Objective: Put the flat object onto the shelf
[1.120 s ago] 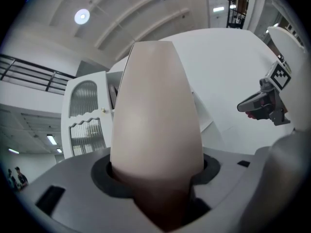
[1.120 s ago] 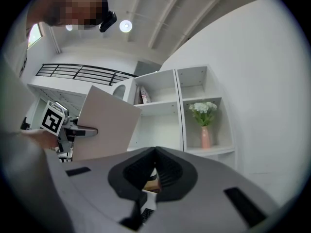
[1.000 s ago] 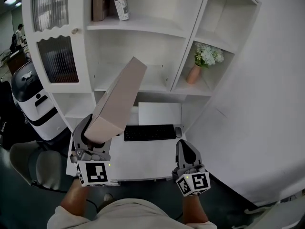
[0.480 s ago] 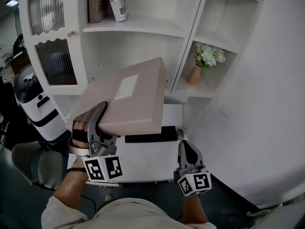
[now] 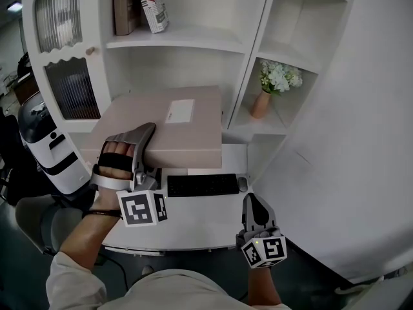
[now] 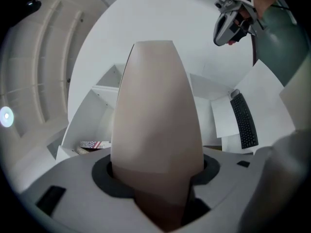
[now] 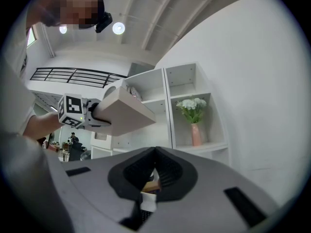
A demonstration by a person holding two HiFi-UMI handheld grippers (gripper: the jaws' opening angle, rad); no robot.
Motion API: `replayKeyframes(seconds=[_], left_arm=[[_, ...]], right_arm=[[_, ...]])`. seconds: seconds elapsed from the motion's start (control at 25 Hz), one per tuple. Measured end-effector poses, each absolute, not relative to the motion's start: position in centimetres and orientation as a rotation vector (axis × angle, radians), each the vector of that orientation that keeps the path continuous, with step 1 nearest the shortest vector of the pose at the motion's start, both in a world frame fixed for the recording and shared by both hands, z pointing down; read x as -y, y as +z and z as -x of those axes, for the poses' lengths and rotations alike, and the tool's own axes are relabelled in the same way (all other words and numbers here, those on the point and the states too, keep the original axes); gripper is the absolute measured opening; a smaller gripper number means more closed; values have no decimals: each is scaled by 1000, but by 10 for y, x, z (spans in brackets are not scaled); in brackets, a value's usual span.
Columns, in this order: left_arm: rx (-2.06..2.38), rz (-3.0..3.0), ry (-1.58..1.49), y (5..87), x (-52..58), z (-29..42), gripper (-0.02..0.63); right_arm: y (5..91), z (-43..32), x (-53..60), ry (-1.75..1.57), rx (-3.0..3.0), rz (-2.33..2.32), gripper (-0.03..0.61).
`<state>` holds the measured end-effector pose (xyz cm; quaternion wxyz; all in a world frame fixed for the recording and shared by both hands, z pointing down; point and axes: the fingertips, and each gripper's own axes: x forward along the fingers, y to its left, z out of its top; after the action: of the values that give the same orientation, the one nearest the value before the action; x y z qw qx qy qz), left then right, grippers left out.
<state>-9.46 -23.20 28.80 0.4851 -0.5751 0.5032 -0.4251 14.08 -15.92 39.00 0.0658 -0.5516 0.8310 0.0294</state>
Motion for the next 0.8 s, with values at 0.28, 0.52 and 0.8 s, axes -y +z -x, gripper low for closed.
replayKeyframes(seconds=[0.28, 0.52, 0.8], left_arm=[[-1127, 1378, -1154, 301, 262, 84, 273], [-1090, 1380, -1224, 312, 292, 86, 273], [-1052, 1411, -1290, 331, 321, 83, 273]], right_arm=[[394, -149, 161, 80, -2492, 1686, 3], [398, -159, 162, 67, -2479, 1718, 3], [403, -168, 166, 54, -2464, 1751, 3]])
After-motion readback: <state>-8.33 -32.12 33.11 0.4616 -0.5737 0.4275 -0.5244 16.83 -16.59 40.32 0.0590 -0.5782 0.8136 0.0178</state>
